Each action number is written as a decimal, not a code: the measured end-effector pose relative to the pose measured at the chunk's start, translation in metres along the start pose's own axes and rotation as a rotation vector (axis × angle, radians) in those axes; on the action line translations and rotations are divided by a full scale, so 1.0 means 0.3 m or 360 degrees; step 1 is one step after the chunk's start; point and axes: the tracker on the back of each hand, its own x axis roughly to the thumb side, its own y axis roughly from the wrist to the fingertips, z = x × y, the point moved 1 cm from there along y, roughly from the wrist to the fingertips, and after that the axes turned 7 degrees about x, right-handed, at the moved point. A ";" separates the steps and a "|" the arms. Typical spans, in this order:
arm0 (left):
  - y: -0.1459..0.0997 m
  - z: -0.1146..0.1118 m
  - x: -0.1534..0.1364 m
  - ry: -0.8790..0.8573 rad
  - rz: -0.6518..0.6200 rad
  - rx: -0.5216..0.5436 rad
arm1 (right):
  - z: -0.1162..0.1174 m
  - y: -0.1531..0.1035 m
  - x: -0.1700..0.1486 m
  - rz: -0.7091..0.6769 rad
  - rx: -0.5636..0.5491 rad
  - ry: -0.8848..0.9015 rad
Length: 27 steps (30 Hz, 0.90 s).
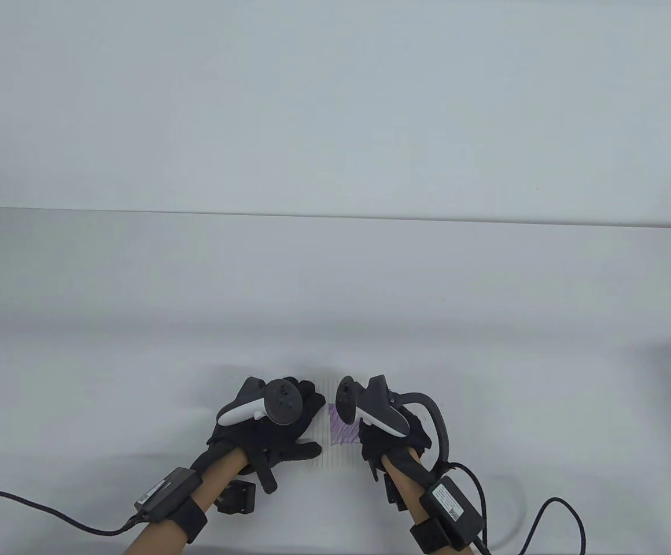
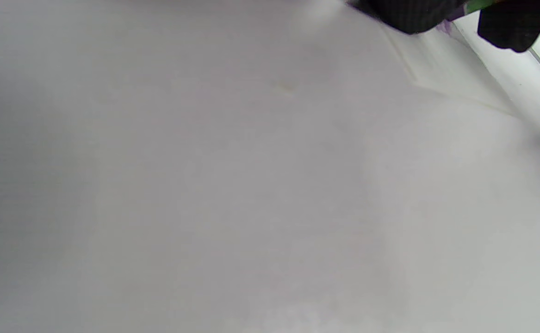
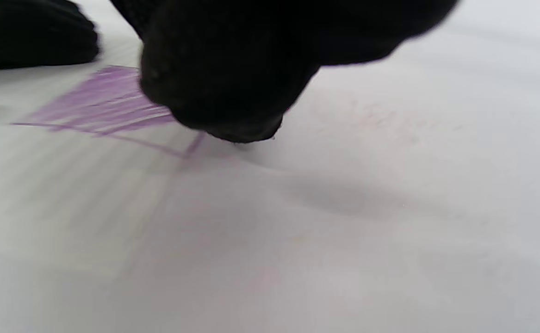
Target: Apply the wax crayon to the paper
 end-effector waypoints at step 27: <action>0.000 -0.001 0.000 -0.0001 0.0000 -0.0002 | -0.006 0.018 -0.021 0.0217 -0.0065 -0.0135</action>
